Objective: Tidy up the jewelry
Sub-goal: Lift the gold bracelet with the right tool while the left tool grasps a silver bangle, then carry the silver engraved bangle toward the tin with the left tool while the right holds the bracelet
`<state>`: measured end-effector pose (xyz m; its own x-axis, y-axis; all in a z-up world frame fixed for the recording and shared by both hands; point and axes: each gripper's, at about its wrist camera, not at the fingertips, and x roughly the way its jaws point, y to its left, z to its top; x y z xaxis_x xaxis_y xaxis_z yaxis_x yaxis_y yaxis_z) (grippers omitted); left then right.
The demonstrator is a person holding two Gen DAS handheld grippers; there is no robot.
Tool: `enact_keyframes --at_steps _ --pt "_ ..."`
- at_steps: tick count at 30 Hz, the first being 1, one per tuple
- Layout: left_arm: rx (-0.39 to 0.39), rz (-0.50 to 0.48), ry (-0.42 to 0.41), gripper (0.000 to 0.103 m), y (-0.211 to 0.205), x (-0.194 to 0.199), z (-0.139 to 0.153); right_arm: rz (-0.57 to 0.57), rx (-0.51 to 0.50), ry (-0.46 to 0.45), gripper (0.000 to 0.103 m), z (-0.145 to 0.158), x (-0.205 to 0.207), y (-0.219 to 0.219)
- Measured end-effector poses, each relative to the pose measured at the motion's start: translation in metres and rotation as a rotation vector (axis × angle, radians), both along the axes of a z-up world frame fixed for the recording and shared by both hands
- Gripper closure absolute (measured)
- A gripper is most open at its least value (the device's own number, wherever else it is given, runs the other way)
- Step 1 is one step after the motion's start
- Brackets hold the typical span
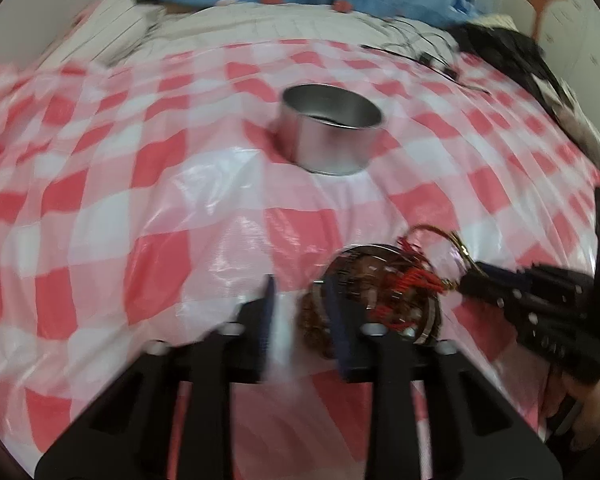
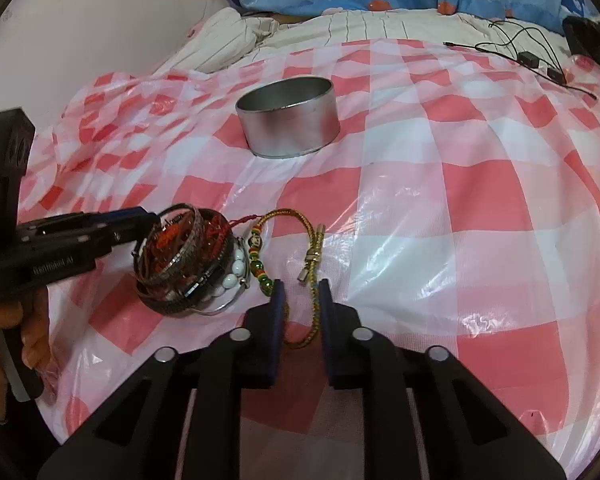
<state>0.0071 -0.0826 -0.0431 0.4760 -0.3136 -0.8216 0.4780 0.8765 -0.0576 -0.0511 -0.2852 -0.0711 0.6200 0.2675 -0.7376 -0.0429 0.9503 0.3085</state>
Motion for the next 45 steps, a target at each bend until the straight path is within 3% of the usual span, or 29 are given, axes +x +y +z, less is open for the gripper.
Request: enact_keyframes --at_steps 3,5,10,17,22,25,30,34,36,38,41,45 --pt "0.037 -0.045 -0.022 0.097 -0.008 -0.008 0.002 -0.015 0.033 -0.006 0.089 0.001 -0.001 -0.004" --pt "-0.016 -0.054 -0.005 0.099 -0.004 -0.009 0.007 -0.028 0.06 -0.014 0.094 0.002 -0.003 -0.009" --pt "-0.195 -0.055 0.015 0.099 0.013 -0.011 0.025 -0.05 0.108 -0.042 0.096 0.006 -0.007 -0.017" --pt "-0.368 -0.05 0.037 0.099 0.028 -0.009 0.034 -0.059 0.134 -0.118 0.097 0.019 -0.014 -0.019" --pt "-0.589 -0.136 0.009 0.101 0.038 -0.017 0.055 -0.06 0.138 -0.128 0.097 0.021 -0.014 -0.02" --pt "-0.63 -0.123 0.011 0.103 0.044 -0.016 0.058 -0.06 0.139 -0.129 0.097 0.021 -0.014 -0.02" --pt "-0.468 -0.009 0.044 0.103 0.045 -0.005 0.04 -0.059 0.138 -0.125 0.097 0.02 -0.013 -0.02" --pt "-0.376 -0.058 -0.007 0.101 0.031 -0.012 0.042 -0.062 0.138 -0.119 0.097 0.019 -0.013 -0.02" --pt "-0.333 -0.131 -0.043 0.087 0.015 -0.022 0.045 -0.067 0.141 -0.115 0.097 0.018 -0.013 -0.021" --pt "-0.271 -0.181 -0.092 0.051 0.0 -0.033 0.045 -0.075 0.148 -0.11 0.097 0.017 -0.013 -0.023" --pt "-0.118 -0.292 -0.169 0.045 -0.037 -0.054 0.038 -0.096 0.154 -0.103 0.097 0.016 -0.014 -0.027" --pt "0.016 -0.364 -0.254 0.035 -0.068 -0.067 0.03 -0.137 0.159 -0.121 0.097 0.019 -0.018 -0.034"
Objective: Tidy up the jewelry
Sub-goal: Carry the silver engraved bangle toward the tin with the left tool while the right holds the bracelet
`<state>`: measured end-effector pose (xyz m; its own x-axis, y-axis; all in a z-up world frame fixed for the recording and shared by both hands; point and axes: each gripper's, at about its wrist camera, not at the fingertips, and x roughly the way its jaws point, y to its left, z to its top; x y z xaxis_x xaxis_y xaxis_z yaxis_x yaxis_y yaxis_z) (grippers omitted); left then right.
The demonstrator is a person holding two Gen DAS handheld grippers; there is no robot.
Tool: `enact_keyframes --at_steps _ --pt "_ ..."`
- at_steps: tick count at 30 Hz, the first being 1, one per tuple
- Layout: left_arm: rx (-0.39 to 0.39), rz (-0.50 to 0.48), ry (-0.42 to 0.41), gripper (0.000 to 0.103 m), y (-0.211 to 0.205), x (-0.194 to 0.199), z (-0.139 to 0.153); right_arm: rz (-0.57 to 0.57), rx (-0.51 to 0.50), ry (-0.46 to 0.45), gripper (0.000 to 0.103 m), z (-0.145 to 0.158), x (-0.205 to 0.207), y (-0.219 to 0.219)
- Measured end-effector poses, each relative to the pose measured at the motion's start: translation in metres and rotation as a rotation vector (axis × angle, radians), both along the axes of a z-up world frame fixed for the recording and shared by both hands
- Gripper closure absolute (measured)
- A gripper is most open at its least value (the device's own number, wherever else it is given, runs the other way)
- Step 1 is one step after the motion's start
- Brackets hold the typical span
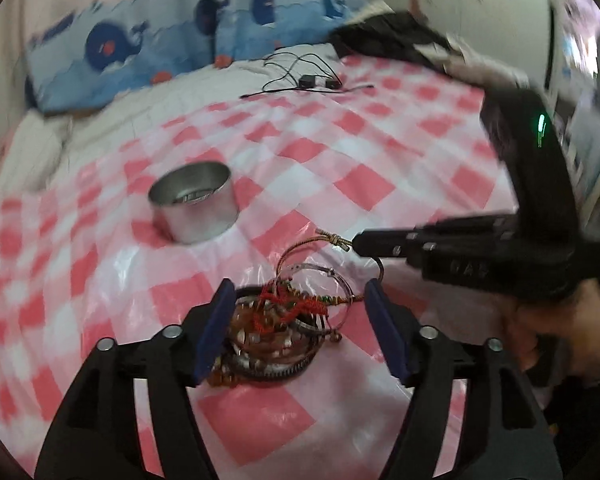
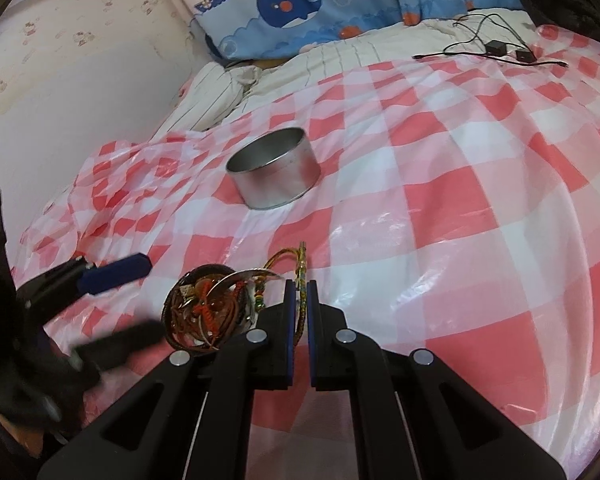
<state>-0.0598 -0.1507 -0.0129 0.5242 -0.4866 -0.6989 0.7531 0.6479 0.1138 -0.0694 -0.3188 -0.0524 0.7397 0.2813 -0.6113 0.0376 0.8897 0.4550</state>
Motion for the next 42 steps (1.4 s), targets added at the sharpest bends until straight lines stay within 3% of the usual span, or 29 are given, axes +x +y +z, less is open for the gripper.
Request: enact_keyframes --at_steps 2,4,6,9,10,11,13,14,17,19,24,26,27,30,31,32,33,35,42 --pt "0.038 0.017 -0.043 0.029 -0.01 0.003 -0.002 -0.034 0.009 -0.02 0.097 0.003 -0.004 -0.007" --pt "0.05 0.004 -0.015 0.029 -0.02 0.012 -0.007 -0.06 0.025 -0.028 0.097 0.004 -0.006 -0.015" --pt "0.109 -0.014 -0.023 0.029 -0.036 0.02 -0.013 -0.07 0.05 -0.014 0.097 0.001 -0.006 -0.02" --pt "0.201 -0.041 0.016 0.037 -0.052 0.035 -0.026 -0.068 0.062 0.003 0.097 -0.002 -0.004 -0.022" --pt "0.207 -0.043 0.053 0.048 -0.053 0.041 -0.031 -0.064 0.062 0.01 0.097 -0.002 -0.003 -0.023" --pt "0.212 -0.041 0.106 0.068 -0.053 0.048 -0.037 -0.061 0.06 0.018 0.097 -0.004 -0.001 -0.022" --pt "0.267 -0.035 0.114 0.092 -0.051 0.051 -0.046 -0.059 0.061 0.031 0.097 -0.006 0.0 -0.023" --pt "0.268 -0.033 0.125 0.097 -0.05 0.051 -0.046 -0.061 0.065 0.036 0.095 -0.007 0.0 -0.024" --pt "0.126 0.004 0.191 0.098 -0.03 0.059 -0.024 -0.066 0.071 0.036 0.074 -0.008 0.0 -0.025" --pt "-0.036 0.048 0.241 0.098 -0.005 0.066 -0.004 -0.059 0.061 0.033 0.072 -0.007 0.0 -0.022" --pt "-0.306 0.151 0.316 0.097 0.052 0.075 0.018 -0.021 0.006 0.048 0.065 -0.006 0.006 -0.009" --pt "-0.368 0.202 0.334 0.097 0.075 0.077 0.019 0.0 -0.032 0.064 0.059 -0.006 0.01 -0.002" --pt "-0.369 0.227 0.325 0.097 0.082 0.081 0.02 0.021 -0.066 0.083 0.048 -0.007 0.013 0.005" --pt "-0.374 0.279 0.314 0.097 0.103 0.082 0.02 0.08 -0.215 0.13 0.038 -0.012 0.023 0.03" --pt "-0.369 0.295 0.31 0.097 0.108 0.082 0.02 0.101 -0.266 0.138 0.038 -0.013 0.025 0.039" --pt "-0.365 0.305 0.311 0.097 0.112 0.082 0.02 0.117 -0.285 0.135 0.053 -0.013 0.026 0.043" --pt "-0.36 0.319 0.316 0.097 0.116 0.084 0.018 0.131 -0.277 0.133 0.08 -0.014 0.026 0.044" --pt "-0.342 0.337 0.305 0.097 0.119 0.084 0.018 0.142 -0.251 0.122 0.094 -0.015 0.024 0.042" --pt "-0.268 0.344 0.23 0.094 0.107 0.082 0.021 0.096 -0.039 0.027 0.098 -0.004 0.012 0.017"
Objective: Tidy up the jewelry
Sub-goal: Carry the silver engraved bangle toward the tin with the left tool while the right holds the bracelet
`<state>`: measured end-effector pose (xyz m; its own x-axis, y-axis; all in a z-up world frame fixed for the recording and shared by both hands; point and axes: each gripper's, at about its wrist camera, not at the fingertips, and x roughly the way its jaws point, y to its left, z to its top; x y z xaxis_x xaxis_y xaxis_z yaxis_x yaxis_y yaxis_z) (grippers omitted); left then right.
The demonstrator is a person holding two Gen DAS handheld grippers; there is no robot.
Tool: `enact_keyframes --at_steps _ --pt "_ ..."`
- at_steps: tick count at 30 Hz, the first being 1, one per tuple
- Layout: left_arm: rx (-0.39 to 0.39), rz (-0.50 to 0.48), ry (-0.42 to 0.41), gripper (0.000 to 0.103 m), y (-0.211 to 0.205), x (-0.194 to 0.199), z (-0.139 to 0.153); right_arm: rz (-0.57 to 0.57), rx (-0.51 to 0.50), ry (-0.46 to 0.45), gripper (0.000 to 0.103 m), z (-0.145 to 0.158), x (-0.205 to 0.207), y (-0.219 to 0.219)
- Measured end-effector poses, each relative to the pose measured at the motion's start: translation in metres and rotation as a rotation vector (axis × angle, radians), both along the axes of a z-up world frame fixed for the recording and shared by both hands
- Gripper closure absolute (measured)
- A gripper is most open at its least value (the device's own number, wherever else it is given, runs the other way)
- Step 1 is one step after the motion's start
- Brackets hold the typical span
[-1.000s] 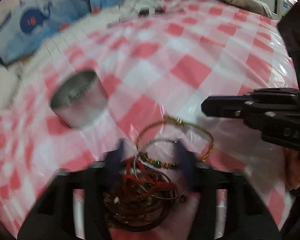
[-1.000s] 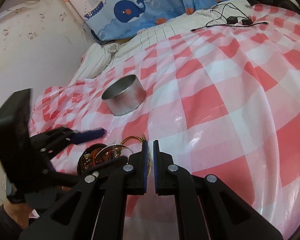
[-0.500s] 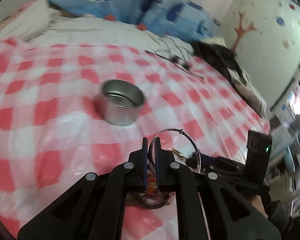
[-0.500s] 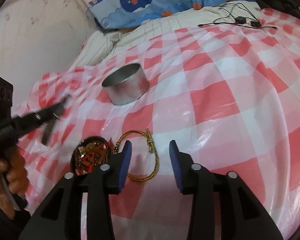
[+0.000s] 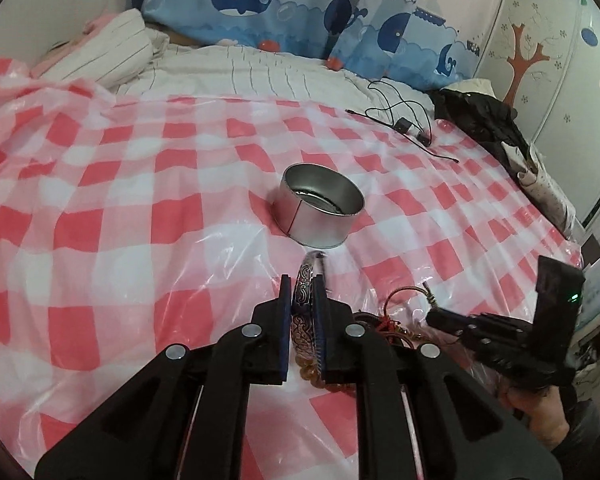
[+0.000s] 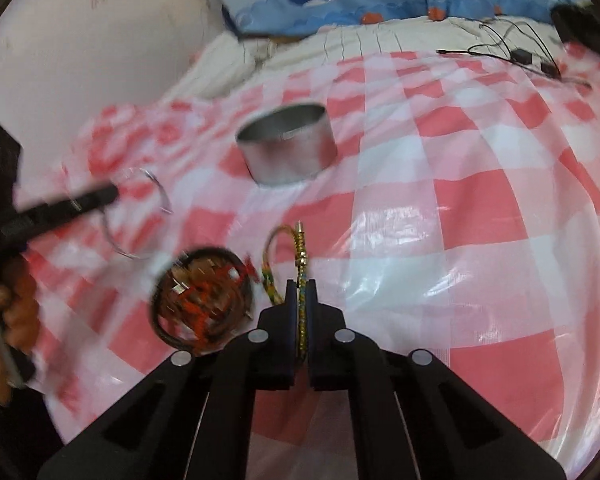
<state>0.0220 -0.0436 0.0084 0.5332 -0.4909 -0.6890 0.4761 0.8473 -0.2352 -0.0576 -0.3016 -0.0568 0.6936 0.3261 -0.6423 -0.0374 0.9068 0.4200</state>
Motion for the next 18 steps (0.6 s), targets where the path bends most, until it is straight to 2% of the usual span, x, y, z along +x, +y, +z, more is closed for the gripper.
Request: enact_keyframes --at_steps 7,18 --pt "0.082 0.014 -0.076 0.094 -0.007 -0.006 0.005 0.007 0.078 -0.078 0.098 0.013 -0.004 -0.002" --pt "0.142 0.03 -0.14 0.094 -0.01 -0.009 0.012 0.039 0.143 -0.153 0.098 0.025 -0.013 -0.002"
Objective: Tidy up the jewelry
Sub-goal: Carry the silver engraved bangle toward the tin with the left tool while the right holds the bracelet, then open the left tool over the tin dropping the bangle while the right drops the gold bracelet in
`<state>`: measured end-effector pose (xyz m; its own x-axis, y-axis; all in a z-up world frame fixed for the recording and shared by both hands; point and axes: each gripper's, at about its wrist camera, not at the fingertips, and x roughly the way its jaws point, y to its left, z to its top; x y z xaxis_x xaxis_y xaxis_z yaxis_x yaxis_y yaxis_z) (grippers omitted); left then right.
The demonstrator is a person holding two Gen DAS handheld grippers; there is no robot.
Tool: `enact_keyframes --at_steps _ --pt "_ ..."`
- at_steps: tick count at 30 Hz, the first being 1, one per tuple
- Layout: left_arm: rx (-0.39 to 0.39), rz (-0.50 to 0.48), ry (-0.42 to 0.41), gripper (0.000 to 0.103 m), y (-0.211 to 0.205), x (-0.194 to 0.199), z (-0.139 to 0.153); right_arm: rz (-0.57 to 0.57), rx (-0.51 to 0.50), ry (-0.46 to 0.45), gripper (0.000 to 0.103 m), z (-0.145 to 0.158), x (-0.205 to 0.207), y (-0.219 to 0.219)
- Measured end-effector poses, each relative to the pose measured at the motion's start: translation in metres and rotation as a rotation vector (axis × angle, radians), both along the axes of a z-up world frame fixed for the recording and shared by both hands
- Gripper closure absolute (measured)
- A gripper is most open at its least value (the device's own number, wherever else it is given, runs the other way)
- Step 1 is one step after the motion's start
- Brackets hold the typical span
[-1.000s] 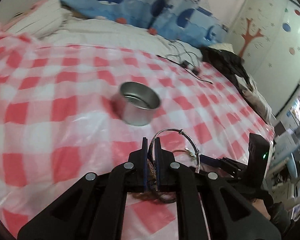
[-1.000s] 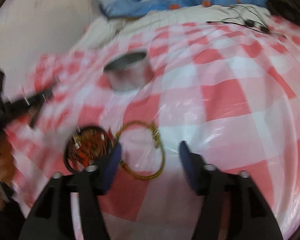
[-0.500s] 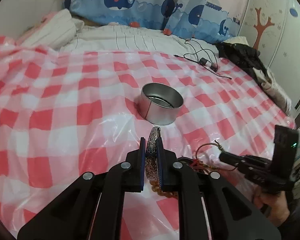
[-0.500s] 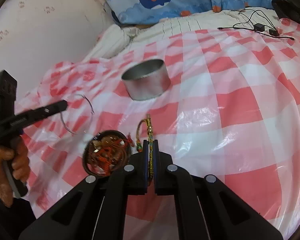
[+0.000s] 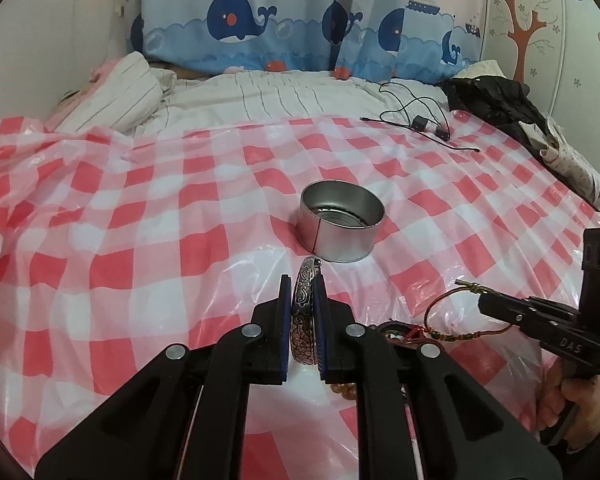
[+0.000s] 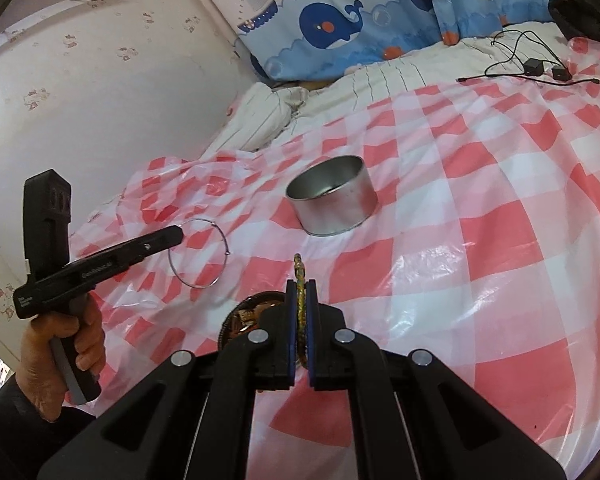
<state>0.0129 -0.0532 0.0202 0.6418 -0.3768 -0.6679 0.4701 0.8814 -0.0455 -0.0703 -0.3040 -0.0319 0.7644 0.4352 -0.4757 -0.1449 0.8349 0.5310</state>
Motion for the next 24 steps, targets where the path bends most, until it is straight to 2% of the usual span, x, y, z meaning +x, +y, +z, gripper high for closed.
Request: enact_keyframes --at_steps 11,24 --pt "0.015 0.001 -0.021 0.094 -0.008 0.002 0.003 0.025 0.037 -0.023 0.098 0.012 0.003 0.0" --pt "0.021 -0.014 -0.063 0.094 -0.04 0.011 0.01 0.067 0.016 -0.044 0.098 0.039 0.037 -0.008"
